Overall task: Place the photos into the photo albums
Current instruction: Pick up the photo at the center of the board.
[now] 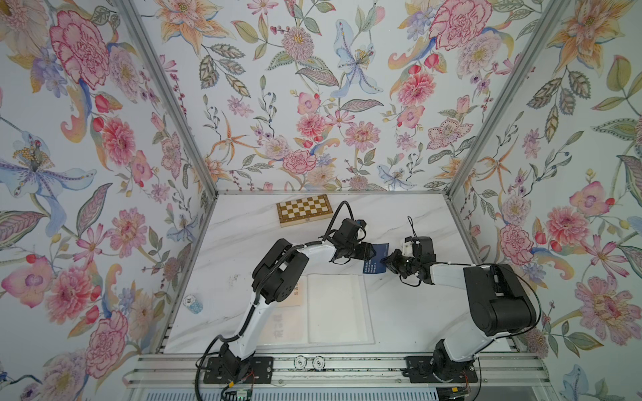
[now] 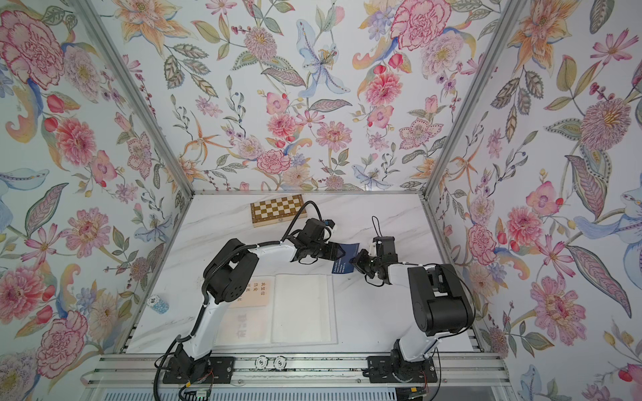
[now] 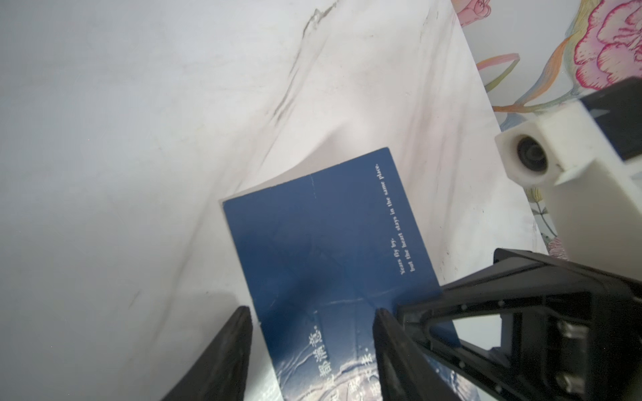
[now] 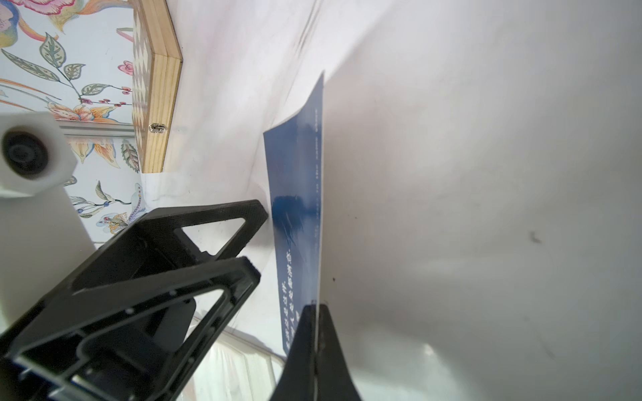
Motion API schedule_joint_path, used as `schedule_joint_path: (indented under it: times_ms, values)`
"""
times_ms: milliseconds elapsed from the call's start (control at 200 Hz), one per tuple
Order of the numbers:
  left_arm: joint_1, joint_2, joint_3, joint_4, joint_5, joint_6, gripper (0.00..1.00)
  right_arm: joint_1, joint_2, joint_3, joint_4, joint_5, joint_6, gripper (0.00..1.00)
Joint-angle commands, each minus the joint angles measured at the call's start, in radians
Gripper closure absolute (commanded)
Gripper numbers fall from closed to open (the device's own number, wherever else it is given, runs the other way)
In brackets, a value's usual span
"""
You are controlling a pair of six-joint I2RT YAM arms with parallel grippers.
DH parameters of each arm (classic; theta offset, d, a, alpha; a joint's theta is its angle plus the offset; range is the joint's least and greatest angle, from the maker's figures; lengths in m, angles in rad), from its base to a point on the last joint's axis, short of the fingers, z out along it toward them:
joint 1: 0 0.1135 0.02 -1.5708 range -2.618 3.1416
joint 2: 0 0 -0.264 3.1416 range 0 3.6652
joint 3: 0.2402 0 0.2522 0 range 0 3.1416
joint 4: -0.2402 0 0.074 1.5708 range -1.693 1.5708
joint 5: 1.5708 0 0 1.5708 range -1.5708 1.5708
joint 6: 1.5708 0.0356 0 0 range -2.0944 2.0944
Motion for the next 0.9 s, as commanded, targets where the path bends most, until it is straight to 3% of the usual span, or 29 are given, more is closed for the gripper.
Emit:
schedule_joint_path:
  times_ms: [0,315,646,891]
  values:
    - [0.025,-0.072,-0.049,-0.094,-0.035,0.016,0.39,-0.004,-0.045,0.018,-0.062,0.005,-0.032,1.0]
    - [0.076,-0.296,-0.23,-0.056,-0.021,0.036,0.34,0.01,-0.144,0.068,-0.153,-0.019,-0.061,1.0]
    - [0.157,-0.536,-0.438,-0.042,-0.002,0.064,0.22,0.105,-0.232,0.127,-0.244,-0.059,-0.124,1.0]
    - [0.218,-0.677,-0.579,-0.049,0.033,0.096,0.17,0.191,-0.266,0.114,-0.217,-0.212,-0.176,1.0]
